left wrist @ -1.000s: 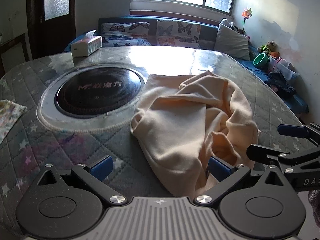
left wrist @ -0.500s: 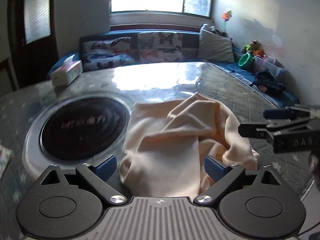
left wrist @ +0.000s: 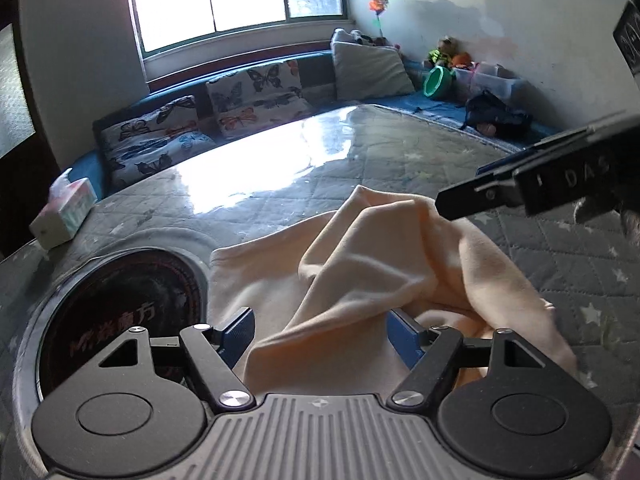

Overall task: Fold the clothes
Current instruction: 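Grasp a sweatshirt edge with the left gripper while the right gripper grasps another edge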

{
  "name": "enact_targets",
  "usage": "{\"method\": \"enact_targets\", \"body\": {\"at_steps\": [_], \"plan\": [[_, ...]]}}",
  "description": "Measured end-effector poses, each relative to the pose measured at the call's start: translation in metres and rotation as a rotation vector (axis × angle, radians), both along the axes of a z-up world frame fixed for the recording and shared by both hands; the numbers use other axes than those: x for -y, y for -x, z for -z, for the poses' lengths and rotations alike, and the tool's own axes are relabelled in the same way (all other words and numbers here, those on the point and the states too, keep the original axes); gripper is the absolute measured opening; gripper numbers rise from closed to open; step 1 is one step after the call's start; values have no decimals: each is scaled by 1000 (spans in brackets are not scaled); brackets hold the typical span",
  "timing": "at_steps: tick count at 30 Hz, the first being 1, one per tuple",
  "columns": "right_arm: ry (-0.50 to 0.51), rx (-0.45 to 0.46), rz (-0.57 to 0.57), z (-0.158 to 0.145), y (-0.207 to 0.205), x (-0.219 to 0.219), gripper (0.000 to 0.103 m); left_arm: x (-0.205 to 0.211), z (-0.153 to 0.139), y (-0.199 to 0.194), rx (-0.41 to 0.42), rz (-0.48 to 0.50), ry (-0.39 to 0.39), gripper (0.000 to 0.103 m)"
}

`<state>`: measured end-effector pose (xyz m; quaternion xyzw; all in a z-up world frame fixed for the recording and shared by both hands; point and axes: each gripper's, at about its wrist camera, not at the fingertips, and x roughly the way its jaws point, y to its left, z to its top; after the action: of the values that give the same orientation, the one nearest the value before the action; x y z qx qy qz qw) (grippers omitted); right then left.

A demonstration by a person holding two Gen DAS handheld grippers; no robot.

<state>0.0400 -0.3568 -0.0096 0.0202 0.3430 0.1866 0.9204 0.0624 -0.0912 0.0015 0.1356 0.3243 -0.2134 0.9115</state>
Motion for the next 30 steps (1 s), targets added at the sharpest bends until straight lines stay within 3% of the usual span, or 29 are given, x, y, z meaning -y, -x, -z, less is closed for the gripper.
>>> {"method": "enact_targets", "body": {"at_steps": [1, 3, 5, 8, 10, 12, 17, 22, 26, 30], "plan": [[-5, -6, -4, 1, -2, 0, 61, 1, 3, -3, -4, 11, -3, 72], [-19, -25, -10, 3, -9, 1, 59, 2, 8, -8, -13, 33, -7, 51], [-24, -36, -16, 5, -13, 0, 52, 1, 12, -10, -23, 63, 0, 40], [-16, -47, -16, 9, -20, -2, 50, -3, 16, -12, -33, 70, 9, 15], [-11, -55, -17, 11, -24, -3, 46, -8, 14, -12, -33, 66, 34, 9], [-6, -63, -17, 13, -28, -4, 41, -13, 10, -10, -19, 55, 56, 8], [7, -82, -19, 19, -40, -8, 41, -24, 3, -9, -7, 10, 97, 7], [20, -105, -22, 25, -50, -12, 39, -25, 3, -4, -3, 17, 86, 7], [29, -123, -44, 30, -56, -16, 31, -19, 6, -1, 7, 41, 58, 14], [48, -116, -71, 32, -56, -24, 21, -15, 12, -9, -11, 26, 54, 26]]}}
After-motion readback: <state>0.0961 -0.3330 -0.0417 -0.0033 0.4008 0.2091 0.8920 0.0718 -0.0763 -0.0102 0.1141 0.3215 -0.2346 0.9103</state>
